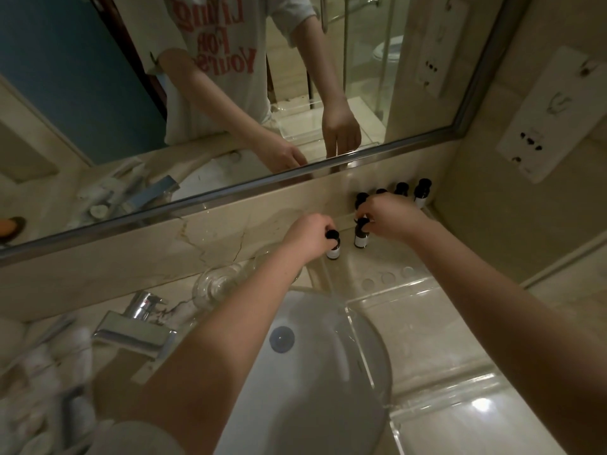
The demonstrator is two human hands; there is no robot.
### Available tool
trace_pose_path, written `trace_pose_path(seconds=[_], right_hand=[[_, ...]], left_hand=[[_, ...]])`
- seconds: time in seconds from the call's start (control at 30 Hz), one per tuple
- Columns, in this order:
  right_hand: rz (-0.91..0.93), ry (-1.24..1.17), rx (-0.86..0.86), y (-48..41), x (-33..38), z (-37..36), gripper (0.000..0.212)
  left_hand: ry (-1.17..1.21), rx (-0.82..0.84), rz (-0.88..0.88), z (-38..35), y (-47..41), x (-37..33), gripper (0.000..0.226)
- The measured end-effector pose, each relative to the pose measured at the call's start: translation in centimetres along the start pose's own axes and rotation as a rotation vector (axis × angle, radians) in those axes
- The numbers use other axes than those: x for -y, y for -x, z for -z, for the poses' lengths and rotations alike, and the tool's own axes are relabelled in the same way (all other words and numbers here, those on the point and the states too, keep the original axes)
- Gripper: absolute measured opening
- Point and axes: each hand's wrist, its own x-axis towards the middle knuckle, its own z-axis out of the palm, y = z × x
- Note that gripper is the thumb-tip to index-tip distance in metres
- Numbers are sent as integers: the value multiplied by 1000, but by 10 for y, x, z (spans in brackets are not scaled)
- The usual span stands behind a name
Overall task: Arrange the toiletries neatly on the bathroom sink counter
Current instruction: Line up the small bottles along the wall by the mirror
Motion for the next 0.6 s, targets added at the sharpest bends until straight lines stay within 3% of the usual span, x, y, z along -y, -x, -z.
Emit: trace_pose_path(seconds=[0.13, 0.27, 0.43, 0.6], right_hand=[[4, -3, -19, 6, 0, -2, 35], [-3, 69, 10, 2, 4, -5, 18], [16, 78, -8, -8, 5, 1, 7], [9, 42, -24, -26, 13, 3, 14]], left_hand=[[-13, -4, 14, 0, 2, -1, 42], [-46, -10, 1, 1, 0, -1, 27], [-108, -15, 0, 15, -11, 6, 23], [-134, -92, 8, 26, -23, 9, 21]])
